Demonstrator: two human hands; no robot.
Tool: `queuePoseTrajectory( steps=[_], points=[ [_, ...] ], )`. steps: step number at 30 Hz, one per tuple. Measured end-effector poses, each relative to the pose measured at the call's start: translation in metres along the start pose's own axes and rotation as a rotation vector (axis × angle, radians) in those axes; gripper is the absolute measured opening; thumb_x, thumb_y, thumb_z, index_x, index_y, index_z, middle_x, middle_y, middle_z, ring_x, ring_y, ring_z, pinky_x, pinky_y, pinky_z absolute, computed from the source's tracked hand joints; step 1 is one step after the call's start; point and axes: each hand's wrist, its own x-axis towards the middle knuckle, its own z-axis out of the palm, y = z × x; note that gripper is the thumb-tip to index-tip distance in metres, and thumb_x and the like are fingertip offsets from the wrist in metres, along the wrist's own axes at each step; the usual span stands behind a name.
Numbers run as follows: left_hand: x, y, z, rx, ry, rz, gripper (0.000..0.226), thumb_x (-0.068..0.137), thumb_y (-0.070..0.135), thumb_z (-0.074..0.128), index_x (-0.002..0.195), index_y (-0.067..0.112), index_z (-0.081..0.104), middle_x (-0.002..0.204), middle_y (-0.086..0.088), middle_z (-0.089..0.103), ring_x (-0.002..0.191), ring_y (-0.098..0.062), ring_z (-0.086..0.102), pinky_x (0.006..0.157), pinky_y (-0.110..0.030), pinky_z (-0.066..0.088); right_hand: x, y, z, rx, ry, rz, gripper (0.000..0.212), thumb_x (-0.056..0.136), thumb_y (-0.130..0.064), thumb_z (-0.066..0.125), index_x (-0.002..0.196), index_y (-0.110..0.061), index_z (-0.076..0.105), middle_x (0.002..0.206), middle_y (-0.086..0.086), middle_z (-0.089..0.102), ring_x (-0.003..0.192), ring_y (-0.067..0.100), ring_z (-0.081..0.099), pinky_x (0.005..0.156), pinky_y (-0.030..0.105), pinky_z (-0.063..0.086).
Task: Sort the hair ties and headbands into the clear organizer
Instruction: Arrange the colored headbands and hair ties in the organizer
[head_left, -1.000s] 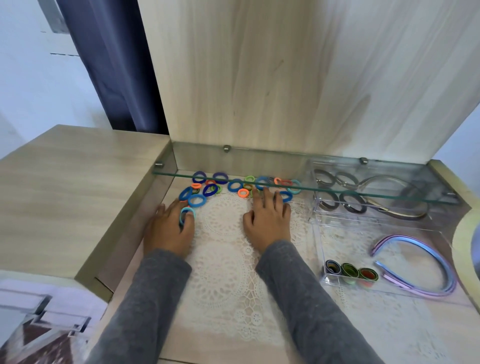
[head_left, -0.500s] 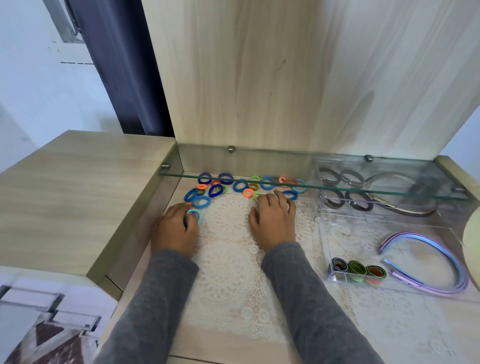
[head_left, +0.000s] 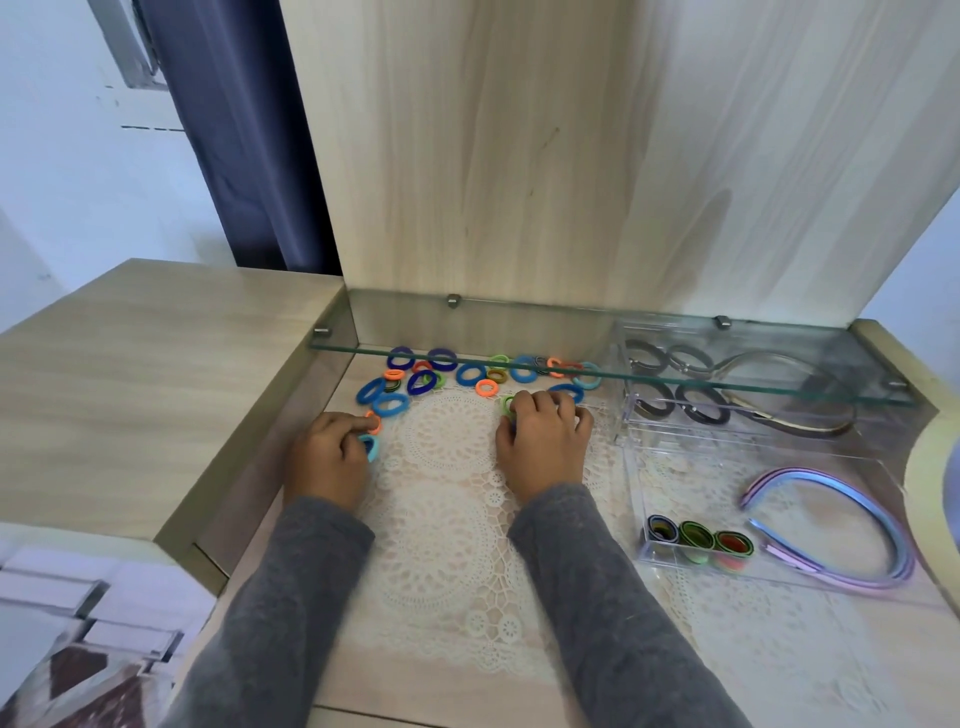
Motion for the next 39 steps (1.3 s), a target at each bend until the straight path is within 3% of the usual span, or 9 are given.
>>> queuePoseTrajectory(
  steps=[3,5,9,13,17,23,30,34,39],
  points=[
    [0.0,-0.002,0.0,-0.023,-0.036,0.077,0.037,0.084,-0.005,0.047,0.088,0.015,0.077,0.094,0.01,0.066,0.091,-0.011,0.061,0.088,-0.034,0.051,0.0,0.002,-0.001,0.018,-0.043,0.008,0.023,0.088,-0.03,0.053,0.104,-0.015,0.062,0.109,0.003,0.063,0.114,0.027,0.046,0.095,0.048,0.03],
    [-0.003,0.001,-0.001,0.041,-0.045,0.175,0.031,0.082,0.007,0.048,0.088,0.018,0.077,0.093,0.01,0.068,0.09,-0.014,0.061,0.083,-0.035,0.051,0.0,0.002,-0.002,0.017,-0.051,-0.001,0.026,0.09,-0.031,0.05,0.108,-0.016,0.06,0.114,0.003,0.061,0.117,0.026,0.044,0.097,0.047,0.028],
    [-0.011,0.008,0.001,0.391,-0.03,0.36,0.043,0.08,0.039,0.037,0.092,0.023,0.075,0.096,0.008,0.069,0.09,-0.019,0.062,0.081,-0.036,0.045,0.001,0.003,-0.003,0.023,-0.06,-0.004,0.026,0.092,-0.031,0.049,0.11,-0.017,0.06,0.116,0.002,0.06,0.117,0.026,0.044,0.097,0.047,0.028],
    [-0.013,0.016,0.006,0.624,-0.013,0.394,0.042,0.078,0.049,0.039,0.09,0.028,0.074,0.095,0.01,0.07,0.09,-0.017,0.062,0.084,-0.037,0.035,0.001,0.002,-0.001,0.026,-0.017,-0.022,0.018,0.089,-0.027,0.055,0.101,-0.017,0.065,0.105,0.003,0.065,0.11,0.028,0.05,0.092,0.048,0.034],
    [-0.015,0.027,0.015,0.6,-0.033,0.411,0.036,0.078,0.05,0.042,0.082,0.03,0.072,0.089,0.013,0.069,0.085,-0.017,0.063,0.083,-0.037,0.034,0.001,0.004,0.001,0.054,-0.018,-0.022,0.019,0.09,-0.028,0.054,0.101,-0.017,0.066,0.107,0.001,0.064,0.113,0.026,0.047,0.094,0.048,0.031],
    [-0.026,0.036,0.032,0.459,-0.128,0.504,0.008,0.077,0.037,0.062,0.082,0.035,0.068,0.088,0.021,0.067,0.087,-0.007,0.062,0.084,-0.034,0.028,0.001,0.006,0.0,0.112,-0.028,0.001,0.021,0.09,-0.029,0.054,0.103,-0.016,0.065,0.112,0.002,0.057,0.114,0.027,0.041,0.095,0.044,0.027],
    [-0.017,0.039,0.036,0.413,-0.068,0.367,0.015,0.081,0.03,0.06,0.095,0.035,0.064,0.106,0.017,0.062,0.103,-0.01,0.056,0.091,-0.035,0.033,0.0,0.01,0.0,0.259,0.018,0.005,0.009,0.088,-0.025,0.059,0.093,-0.021,0.066,0.102,-0.003,0.062,0.106,0.025,0.045,0.089,0.042,0.029],
    [-0.004,0.029,0.031,0.492,0.001,0.242,0.023,0.081,0.022,0.063,0.102,0.03,0.064,0.115,0.007,0.061,0.11,-0.019,0.054,0.091,-0.04,0.035,-0.002,0.01,-0.003,0.419,-0.041,-0.147,0.006,0.089,-0.029,0.059,0.092,-0.03,0.064,0.103,-0.013,0.06,0.108,0.015,0.04,0.091,0.036,0.026],
    [0.011,0.017,0.029,0.536,0.006,0.215,0.022,0.086,0.025,0.06,0.107,0.029,0.064,0.119,0.003,0.061,0.113,-0.022,0.052,0.095,-0.042,0.036,-0.005,0.007,-0.006,0.39,-0.112,-0.327,0.006,0.088,-0.029,0.061,0.091,-0.032,0.065,0.102,-0.019,0.06,0.113,0.011,0.039,0.097,0.035,0.018]
  ],
)
